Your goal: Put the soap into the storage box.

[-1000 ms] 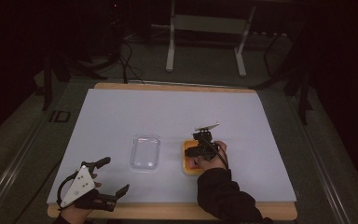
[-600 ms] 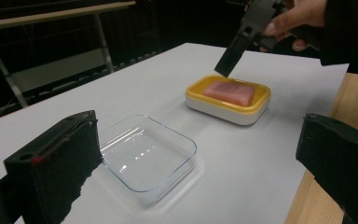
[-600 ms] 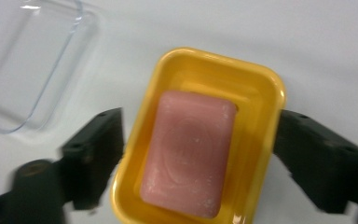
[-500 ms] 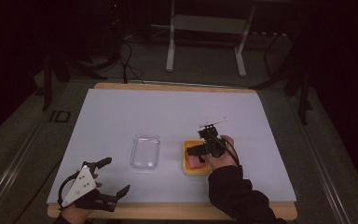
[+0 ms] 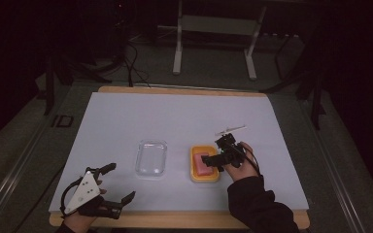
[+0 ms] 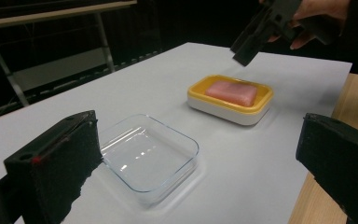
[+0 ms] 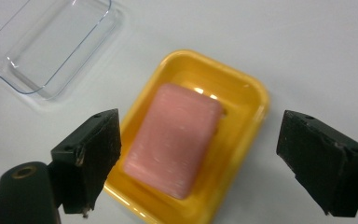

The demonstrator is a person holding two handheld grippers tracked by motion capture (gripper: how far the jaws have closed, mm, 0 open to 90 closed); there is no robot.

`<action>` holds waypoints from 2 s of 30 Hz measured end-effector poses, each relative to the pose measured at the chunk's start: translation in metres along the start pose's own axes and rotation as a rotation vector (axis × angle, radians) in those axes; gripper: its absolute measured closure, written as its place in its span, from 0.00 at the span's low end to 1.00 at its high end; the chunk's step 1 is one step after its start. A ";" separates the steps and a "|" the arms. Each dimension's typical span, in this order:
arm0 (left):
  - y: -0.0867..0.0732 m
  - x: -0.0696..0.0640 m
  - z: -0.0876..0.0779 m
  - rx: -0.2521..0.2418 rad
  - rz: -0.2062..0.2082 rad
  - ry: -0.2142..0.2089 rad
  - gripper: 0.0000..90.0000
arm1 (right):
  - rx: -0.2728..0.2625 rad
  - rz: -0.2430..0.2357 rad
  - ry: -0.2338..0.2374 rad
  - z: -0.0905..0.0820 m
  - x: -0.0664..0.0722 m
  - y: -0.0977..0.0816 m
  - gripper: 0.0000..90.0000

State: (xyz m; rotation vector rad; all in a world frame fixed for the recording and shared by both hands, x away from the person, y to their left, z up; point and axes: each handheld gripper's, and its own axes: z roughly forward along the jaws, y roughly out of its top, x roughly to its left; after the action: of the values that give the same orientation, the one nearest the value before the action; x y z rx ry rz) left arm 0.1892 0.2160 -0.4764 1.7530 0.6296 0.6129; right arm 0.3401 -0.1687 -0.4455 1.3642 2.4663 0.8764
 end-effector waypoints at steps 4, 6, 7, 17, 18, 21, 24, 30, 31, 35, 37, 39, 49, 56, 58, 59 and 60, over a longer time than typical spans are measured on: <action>0.000 0.000 0.001 0.004 0.000 0.000 0.00 | -0.032 -0.019 0.000 -0.010 -0.008 -0.007 0.15; -0.001 0.000 0.001 0.006 0.000 0.000 0.00 | -0.036 -0.018 -0.003 -0.014 -0.012 -0.010 0.15; -0.001 0.000 0.001 0.006 0.000 0.000 0.00 | -0.041 -0.018 -0.001 -0.016 -0.014 -0.012 0.15; -0.001 0.000 0.001 0.011 0.003 0.001 0.00 | -0.064 -0.009 0.024 -0.029 -0.031 -0.032 0.16; -0.001 0.000 0.001 0.011 0.003 0.000 0.00 | -0.067 -0.013 0.019 -0.030 -0.032 -0.034 0.16; -0.001 0.000 0.001 0.014 0.007 -0.002 0.00 | -0.078 -0.025 0.014 -0.031 -0.035 -0.041 0.16; -0.001 0.000 0.002 0.014 0.002 -0.002 0.00 | -0.088 -0.042 0.020 -0.032 -0.037 -0.047 0.16; -0.001 -0.001 0.003 0.018 0.010 -0.006 0.00 | -0.105 -0.032 -0.006 -0.033 -0.043 -0.061 0.16; -0.001 -0.001 0.002 0.018 0.009 -0.005 0.00 | -0.104 -0.029 -0.006 -0.032 -0.044 -0.064 0.16; -0.001 0.000 0.002 0.019 0.008 -0.004 0.00 | -0.097 -0.016 -0.017 -0.032 -0.050 -0.074 0.16; -0.001 0.000 0.002 0.019 0.008 -0.005 0.00 | -0.093 -0.008 -0.027 -0.032 -0.053 -0.078 0.16; -0.001 -0.001 0.002 0.018 0.009 -0.007 0.00 | -0.104 -0.004 -0.027 -0.034 -0.056 -0.081 0.16; -0.001 -0.001 0.002 0.023 0.011 -0.016 0.00 | -0.118 -0.017 -0.072 -0.043 -0.066 -0.094 0.16; -0.002 -0.001 0.002 0.024 0.010 -0.018 0.00 | -0.106 -0.018 -0.079 -0.042 -0.074 -0.107 0.16; -0.001 -0.001 0.002 0.026 0.010 -0.018 0.00 | -0.107 -0.023 -0.076 -0.042 -0.076 -0.109 0.16; -0.001 -0.001 0.002 0.025 0.010 -0.019 0.00 | -0.108 -0.030 -0.077 -0.041 -0.076 -0.110 0.16; -0.001 -0.001 0.002 0.025 0.010 -0.019 0.00 | -0.109 -0.033 -0.077 -0.041 -0.076 -0.111 0.16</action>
State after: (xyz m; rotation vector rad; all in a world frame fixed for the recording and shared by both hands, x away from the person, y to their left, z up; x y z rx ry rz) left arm 0.1900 0.2147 -0.4783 1.7844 0.6182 0.5972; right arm 0.2864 -0.2924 -0.4852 1.2923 2.3410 0.9186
